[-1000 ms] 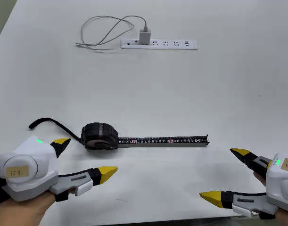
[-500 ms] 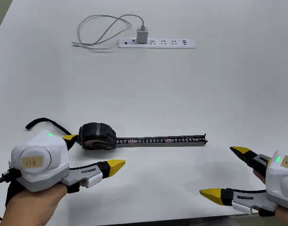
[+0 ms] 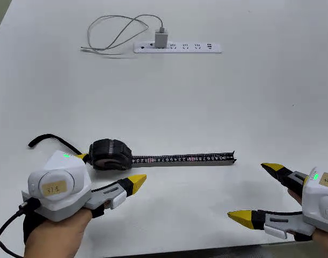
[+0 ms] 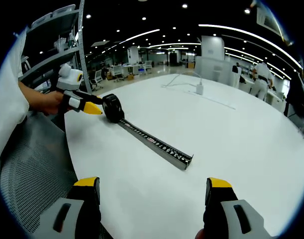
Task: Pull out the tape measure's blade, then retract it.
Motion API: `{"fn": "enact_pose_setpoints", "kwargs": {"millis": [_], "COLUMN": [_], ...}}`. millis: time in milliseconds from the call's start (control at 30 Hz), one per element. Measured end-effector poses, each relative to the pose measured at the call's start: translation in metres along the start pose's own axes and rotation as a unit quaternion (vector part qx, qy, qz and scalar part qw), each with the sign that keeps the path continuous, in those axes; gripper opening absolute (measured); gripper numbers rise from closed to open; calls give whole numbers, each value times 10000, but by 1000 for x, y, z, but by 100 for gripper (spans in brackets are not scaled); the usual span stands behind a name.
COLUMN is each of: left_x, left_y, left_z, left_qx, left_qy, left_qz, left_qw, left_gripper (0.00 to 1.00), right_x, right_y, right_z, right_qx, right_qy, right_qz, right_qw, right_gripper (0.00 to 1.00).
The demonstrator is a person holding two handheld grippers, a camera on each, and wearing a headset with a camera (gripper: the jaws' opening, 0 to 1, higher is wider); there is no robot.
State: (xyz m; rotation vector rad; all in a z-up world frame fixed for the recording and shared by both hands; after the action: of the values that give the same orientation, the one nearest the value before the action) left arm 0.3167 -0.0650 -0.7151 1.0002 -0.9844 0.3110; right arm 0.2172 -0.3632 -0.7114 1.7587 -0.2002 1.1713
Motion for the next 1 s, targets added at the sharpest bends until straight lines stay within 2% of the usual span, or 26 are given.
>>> {"fn": "enact_pose_setpoints", "kwargs": {"millis": [267,367,433,600,700,833,900,1000], "left_x": [0,1,2,3,2,4,2,3], "left_y": [-7,-10,-12,-13,-14,-17,-17,-17], "left_z": [4,2,2,1,0,-2,-2,-3], "left_qx": [422,538,619,744,807,861,897,919], "left_qy": [-58,142,167,311,287,433,312,368], "left_qz": [-6,3,-4,23,18,28,-4,16], "left_qw": [9991,9985,9979,9967,9963,9953,9955,9951], "left_gripper": [81,81,81,80,78,77,77,76], "right_x": [2,4,6,9,12,17,18,18], "right_y": [-3,-4,-5,-9,-12,-14,-16,-17], "right_z": [13,19,24,35,38,42,45,50], "right_qx": [104,154,183,277,329,423,486,530], "right_qy": [239,345,387,567,682,838,991,1094], "right_qz": [-175,-265,-282,-410,-475,-583,-667,-760], "right_qw": [9995,9989,9987,9972,9960,9939,9917,9897], "right_gripper": [80,76,74,70,67,62,58,53]}}
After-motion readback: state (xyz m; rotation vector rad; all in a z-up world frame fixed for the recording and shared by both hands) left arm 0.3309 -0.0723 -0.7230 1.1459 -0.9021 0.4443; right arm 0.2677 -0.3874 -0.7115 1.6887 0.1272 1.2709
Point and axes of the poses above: the centre of the closed fingertips' face, and the gripper's own axes: y roughly backward along the fingers, z roughly to its right, x roughly out of its top, the point moved 5 cm from there along y, roughly backward along the fingers
